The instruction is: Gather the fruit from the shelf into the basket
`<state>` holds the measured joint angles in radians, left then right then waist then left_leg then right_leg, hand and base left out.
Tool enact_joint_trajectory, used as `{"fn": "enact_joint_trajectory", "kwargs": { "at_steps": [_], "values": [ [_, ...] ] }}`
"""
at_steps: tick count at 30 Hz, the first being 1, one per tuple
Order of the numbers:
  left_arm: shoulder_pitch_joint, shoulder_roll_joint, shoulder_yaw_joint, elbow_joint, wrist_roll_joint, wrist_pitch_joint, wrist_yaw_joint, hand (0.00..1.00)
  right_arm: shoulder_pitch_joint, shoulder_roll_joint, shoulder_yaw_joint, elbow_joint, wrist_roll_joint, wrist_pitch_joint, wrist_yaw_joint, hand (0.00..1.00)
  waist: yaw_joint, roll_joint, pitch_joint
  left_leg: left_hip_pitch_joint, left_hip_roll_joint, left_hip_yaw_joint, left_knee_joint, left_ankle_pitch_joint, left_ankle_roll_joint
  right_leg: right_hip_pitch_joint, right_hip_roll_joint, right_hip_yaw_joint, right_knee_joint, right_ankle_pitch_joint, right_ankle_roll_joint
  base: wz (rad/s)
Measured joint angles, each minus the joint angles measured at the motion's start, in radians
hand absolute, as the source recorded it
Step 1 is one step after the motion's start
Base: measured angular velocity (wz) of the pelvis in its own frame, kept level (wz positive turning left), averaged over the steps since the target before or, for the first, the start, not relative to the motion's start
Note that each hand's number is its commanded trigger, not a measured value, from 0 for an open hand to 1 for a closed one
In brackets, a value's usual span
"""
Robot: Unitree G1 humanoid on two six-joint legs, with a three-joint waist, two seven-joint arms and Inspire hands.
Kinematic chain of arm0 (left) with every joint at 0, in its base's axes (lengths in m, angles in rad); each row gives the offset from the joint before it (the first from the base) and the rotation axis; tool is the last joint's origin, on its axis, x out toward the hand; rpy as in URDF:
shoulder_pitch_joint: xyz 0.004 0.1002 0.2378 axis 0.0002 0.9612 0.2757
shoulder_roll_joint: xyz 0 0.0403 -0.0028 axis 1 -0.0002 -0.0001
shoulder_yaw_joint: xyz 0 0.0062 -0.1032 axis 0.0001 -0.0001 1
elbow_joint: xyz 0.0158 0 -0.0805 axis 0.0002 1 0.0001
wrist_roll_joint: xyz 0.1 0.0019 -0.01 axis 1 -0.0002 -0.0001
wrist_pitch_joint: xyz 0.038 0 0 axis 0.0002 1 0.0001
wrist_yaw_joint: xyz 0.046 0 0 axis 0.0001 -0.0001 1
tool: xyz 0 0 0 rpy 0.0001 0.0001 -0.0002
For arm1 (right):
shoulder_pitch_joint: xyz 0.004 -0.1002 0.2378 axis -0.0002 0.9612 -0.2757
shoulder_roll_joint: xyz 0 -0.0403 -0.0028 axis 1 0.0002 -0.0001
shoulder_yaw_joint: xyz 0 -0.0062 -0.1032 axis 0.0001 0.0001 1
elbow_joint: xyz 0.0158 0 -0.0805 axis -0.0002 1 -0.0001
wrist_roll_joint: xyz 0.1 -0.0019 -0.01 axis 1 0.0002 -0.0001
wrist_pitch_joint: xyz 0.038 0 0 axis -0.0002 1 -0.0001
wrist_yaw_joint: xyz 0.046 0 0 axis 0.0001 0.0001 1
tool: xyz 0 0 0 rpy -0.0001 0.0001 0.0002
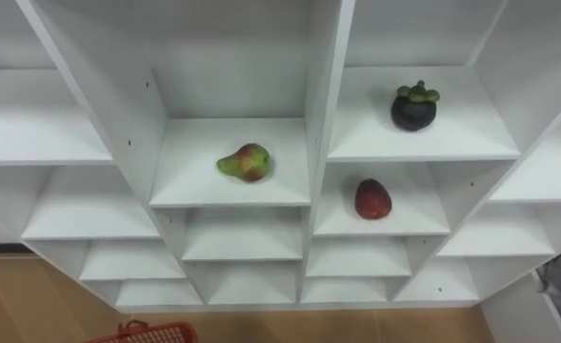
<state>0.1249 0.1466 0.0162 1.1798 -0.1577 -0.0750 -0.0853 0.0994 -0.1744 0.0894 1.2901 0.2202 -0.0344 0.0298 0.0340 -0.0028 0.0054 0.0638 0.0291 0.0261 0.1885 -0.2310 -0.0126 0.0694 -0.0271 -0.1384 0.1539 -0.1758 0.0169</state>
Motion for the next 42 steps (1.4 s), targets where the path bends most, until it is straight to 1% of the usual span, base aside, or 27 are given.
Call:
{"fn": "enact_joint_trajectory", "kwargs": {
  "at_steps": [3,5,7,10,12,14,17,18,20,23,24,25,27,29,30,31,32,33,34,35,37,38,39,40,41,42],
  "values": [
    [0.002,-0.001,0.001,0.0,0.008,-0.003,0.012,1.0,0.002,0.003,-0.001,-0.003,0.004,-0.001,-0.014,0.0,0.0,-0.001,0.0008,0.004,0.0,0.0,0.0,0.0,0.0,0.0,0.0,0.0,0.0,0.0,0.0,0.0],
    [0.003,-0.001,0.0,-0.001,0.021,-0.015,0.02,1.0,0.003,0.005,-0.001,-0.004,0.001,-0.012,-0.033,0.0,0.0,-0.001,0.0025,0.002,0.0,0.002,-0.001,0.0,0.0,0.001,0.0,0.001,0.001,0.0,0.0,0.0],
    [0.003,-0.002,0.0,-0.002,0.024,-0.019,0.034,1.0,0.004,0.007,-0.001,-0.008,-0.002,-0.021,-0.042,0.0,0.0,-0.003,0.0033,0.002,0.0,0.004,-0.001,0.0,0.0,0.001,0.0,0.001,0.002,0.0,0.0,0.0],
    [0.003,-0.002,0.0,-0.003,0.032,-0.019,0.038,1.0,0.009,0.007,-0.003,-0.038,-0.023,-0.026,-0.06,0.0,-0.001,-0.005,0.0026,0.004,0.0,0.006,0.0,0.0,0.0,-0.001,-0.001,0.003,0.011,0.0,0.0,-0.01],
    [0.004,-0.003,0.0,-0.003,0.031,-0.021,0.038,1.0,0.014,0.007,-0.005,-0.058,-0.027,-0.043,-0.075,0.0,-0.001,-0.003,0.0055,0.01,0.001,0.009,0.0,0.0,0.0,0.001,0.0,0.007,0.015,0.0,0.0,-0.06],
    [0.006,-0.003,-0.001,-0.003,0.03,-0.03,0.038,1.0,0.017,0.007,-0.016,-0.085,-0.028,-0.063,-0.094,0.0,-0.002,-0.006,0.0069,0.014,0.001,0.014,-0.001,0.0,0.0,0.002,0.0,0.013,0.015,0.0,0.0,-0.06],
    [0.011,-0.001,0.001,-0.003,0.031,-0.046,0.037,1.0,0.019,0.007,-0.033,-0.094,-0.03,-0.08,-0.116,0.0,-0.005,-0.008,0.0049,0.016,0.001,0.014,0.0,0.001,0.001,0.0,0.0,0.013,0.015,0.0,0.0,0.0],
    [0.013,-0.001,0.002,-0.003,0.031,-0.05,0.037,1.0,0.022,0.006,-0.046,-0.103,-0.037,-0.082,-0.126,0.0,-0.006,-0.011,0.0025,0.016,0.001,0.014,0.0,0.001,0.001,0.0,0.0,0.013,0.015,0.0,0.0,0.0],
    [0.021,0.0,0.014,-0.004,0.032,-0.06,0.034,1.0,0.024,0.006,-0.082,-0.136,-0.049,-0.091,-0.157,0.0,-0.008,-0.009,0.0016,0.015,0.001,0.015,-0.001,0.001,0.002,0.0,-0.001,0.014,0.015,0.0,0.0,0.0],
    [0.025,0.001,0.021,-0.006,0.036,-0.063,0.036,1.0,0.022,0.006,-0.12,-0.175,-0.049,-0.115,-0.198,0.0,-0.01,-0.01,0.0,0.016,0.0,0.016,-0.001,0.001,0.002,-0.001,-0.001,0.015,0.013,0.0,0.0,0.0],
    [0.026,0.0,0.021,-0.009,0.041,-0.064,0.037,1.0,0.022,0.006,-0.126,-0.19,-0.05,-0.116,-0.206,0.0,-0.01,-0.011,0.0,0.016,0.0,0.017,-0.001,0.001,0.002,-0.001,-0.001,0.015,0.014,0.0,0.0,-0.04],
    [0.029,0.0,0.02,-0.014,0.043,-0.065,0.037,1.0,0.022,0.006,-0.132,-0.23,-0.05,-0.118,-0.225,0.0,-0.011,-0.007,-0.0026,0.017,0.0,0.019,-0.001,0.001,0.002,-0.002,-0.001,0.016,0.015,0.0,0.0,-0.04],
    [0.028,0.002,0.02,-0.014,0.043,-0.069,0.037,1.0,0.02,0.006,-0.134,-0.271,-0.065,-0.133,-0.252,0.0,-0.015,-0.01,-0.0032,0.02,0.001,0.02,0.001,0.001,0.002,-0.002,-0.001,0.018,0.015,0.0,0.0,-0.02],
    [0.038,0.002,0.02,-0.019,0.042,-0.083,0.037,1.0,0.044,0.006,-0.133,-0.369,-0.107,-0.139,-0.286,0.0,-0.012,-0.016,-0.003,0.019,0.001,0.024,0.002,0.001,0.002,-0.01,-0.001,0.023,0.017,0.0,0.0,-0.08],
    [0.042,0.003,0.02,-0.03,0.043,-0.086,0.035,1.0,0.061,0.006,-0.13,-0.462,-0.154,-0.145,-0.306,0.0,-0.01,-0.011,-0.005,0.014,0.001,0.029,0.003,0.001,0.002,-0.018,0.0,0.028,0.019,0.0,0.0,-0.1],
    [0.041,0.002,0.018,-0.03,0.043,-0.086,0.035,1.0,0.079,0.009,-0.126,-0.553,-0.188,-0.15,-0.328,0.0,-0.011,-0.011,-0.004,0.014,0.001,0.03,0.0,0.001,0.002,-0.018,0.0,0.029,0.018,0.0,0.0,-0.08],
    [0.042,0.001,0.017,-0.03,0.041,-0.086,0.037,1.0,0.085,0.011,-0.12,-0.597,-0.194,-0.152,-0.34,0.0,-0.011,-0.012,-0.0034,0.016,0.001,0.031,-0.001,0.001,0.002,-0.018,0.0,0.03,0.018,0.0,0.0,0.0],
    [0.044,0.0,0.015,-0.03,0.038,-0.086,0.037,1.0,0.09,0.019,-0.111,-0.667,-0.199,-0.164,-0.357,0.0,-0.016,-0.015,-0.0043,0.019,0.001,0.031,-0.002,0.001,0.002,-0.015,0.0,0.03,0.017,0.0,0.0,0.0],
    [0.045,0.001,0.004,-0.035,0.039,-0.087,0.039,1.0,0.097,0.022,-0.101,-0.694,-0.203,-0.2,-0.373,0.0,-0.026,-0.013,-0.0032,0.018,0.001,0.031,-0.001,0.001,0.002,-0.014,0.0,0.029,0.015,0.0,0.0,0.06],
    [0.045,0.002,-0.003,-0.043,0.041,-0.089,0.042,1.0,0.101,0.022,-0.089,-0.71,-0.216,-0.229,-0.389,0.0,-0.027,-0.017,-0.0035,0.017,0.001,0.03,-0.002,0.001,0.002,-0.014,0.0,0.027,0.015,0.0,0.0,0.05],
    [0.044,0.001,-0.004,-0.042,0.041,-0.093,0.045,1.0,0.12,0.022,-0.073,-0.732,-0.254,-0.247,-0.415,0.0,-0.027,-0.019,-0.0042,0.017,0.001,0.032,-0.002,0.001,0.002,-0.015,0.0,0.032,0.014,0.0,0.001,-0.03],
    [0.043,0.0,-0.004,-0.042,0.041,-0.096,0.044,1.0,0.127,0.023,-0.07,-0.747,-0.273,-0.25,-0.423,0.0,-0.027,-0.019,-0.0042,0.017,0.001,0.035,-0.003,0.001,0.002,-0.016,0.0,0.033,0.014,0.0,0.001,-0.08],
    [0.043,0.001,-0.004,-0.042,0.04,-0.105,0.043,1.0,0.159,0.024,-0.068,-0.786,-0.304,-0.252,-0.433,0.0,-0.027,-0.014,-0.0031,0.013,0.002,0.04,-0.002,0.001,0.002,-0.018,0.0,0.035,0.015,0.0,0.001,-0.09],
    [0.043,0.001,-0.005,-0.043,0.04,-0.108,0.039,1.0,0.178,0.024,-0.065,-0.815,-0.327,-0.258,-0.443,0.0,-0.03,-0.012,-0.0049,0.007,0.002,0.042,-0.002,0.001,0.002,-0.02,0.0,0.038,0.016,0.001,0.001,-0.08],
    [0.042,0.001,-0.007,-0.043,0.04,-0.108,0.036,1.0,0.185,0.024,-0.065,-0.829,-0.337,-0.259,-0.448,0.0,-0.033,-0.007,-0.0046,0.004,0.002,0.043,-0.002,0.001,0.002,-0.022,0.0,0.04,0.017,0.001,0.002,-0.11],
    [0.041,0.0,-0.01,-0.043,0.039,-0.11,0.033,1.0,0.199,0.024,-0.065,-0.863,-0.35,-0.259,-0.459,0.0,-0.036,0.001,-0.0066,0.0,0.002,0.049,-0.002,0.001,0.002,-0.033,0.001,0.047,0.021,0.001,0.002,-0.17]
  ]
}}
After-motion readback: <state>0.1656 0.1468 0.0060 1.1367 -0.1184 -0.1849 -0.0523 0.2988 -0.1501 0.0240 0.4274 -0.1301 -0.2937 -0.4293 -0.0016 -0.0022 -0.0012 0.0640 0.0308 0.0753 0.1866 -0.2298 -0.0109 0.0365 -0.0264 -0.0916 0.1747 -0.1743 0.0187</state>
